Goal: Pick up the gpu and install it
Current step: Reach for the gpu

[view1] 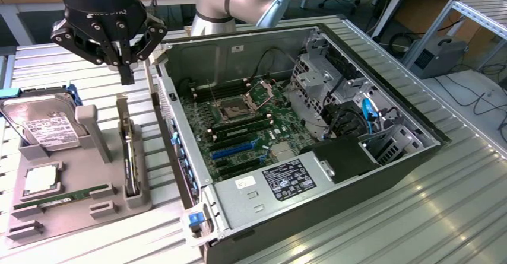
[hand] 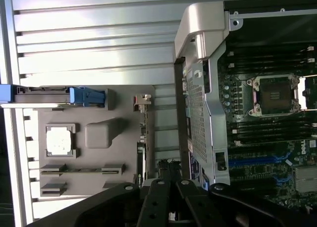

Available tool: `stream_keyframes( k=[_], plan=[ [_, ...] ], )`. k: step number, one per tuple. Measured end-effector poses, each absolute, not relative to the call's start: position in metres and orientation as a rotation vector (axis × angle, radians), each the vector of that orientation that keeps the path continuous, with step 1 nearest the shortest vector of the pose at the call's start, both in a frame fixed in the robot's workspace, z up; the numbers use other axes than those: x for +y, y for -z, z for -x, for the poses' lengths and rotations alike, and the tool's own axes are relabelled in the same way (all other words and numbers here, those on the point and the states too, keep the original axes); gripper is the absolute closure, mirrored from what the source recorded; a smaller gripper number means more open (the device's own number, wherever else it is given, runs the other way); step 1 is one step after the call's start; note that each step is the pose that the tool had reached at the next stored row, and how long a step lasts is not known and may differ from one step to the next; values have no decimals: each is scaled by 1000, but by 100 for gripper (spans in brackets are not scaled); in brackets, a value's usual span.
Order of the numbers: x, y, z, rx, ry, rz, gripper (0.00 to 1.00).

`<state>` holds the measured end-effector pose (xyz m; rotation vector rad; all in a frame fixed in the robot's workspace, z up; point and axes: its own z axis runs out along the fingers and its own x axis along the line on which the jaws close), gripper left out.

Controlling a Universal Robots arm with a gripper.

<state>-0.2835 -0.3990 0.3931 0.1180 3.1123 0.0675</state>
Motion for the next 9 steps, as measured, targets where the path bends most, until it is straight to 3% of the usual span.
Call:
stream_keyframes(
  k=[9],
  plan=[
    [-399,-393,288,3112,-68,-118,89]
  ],
)
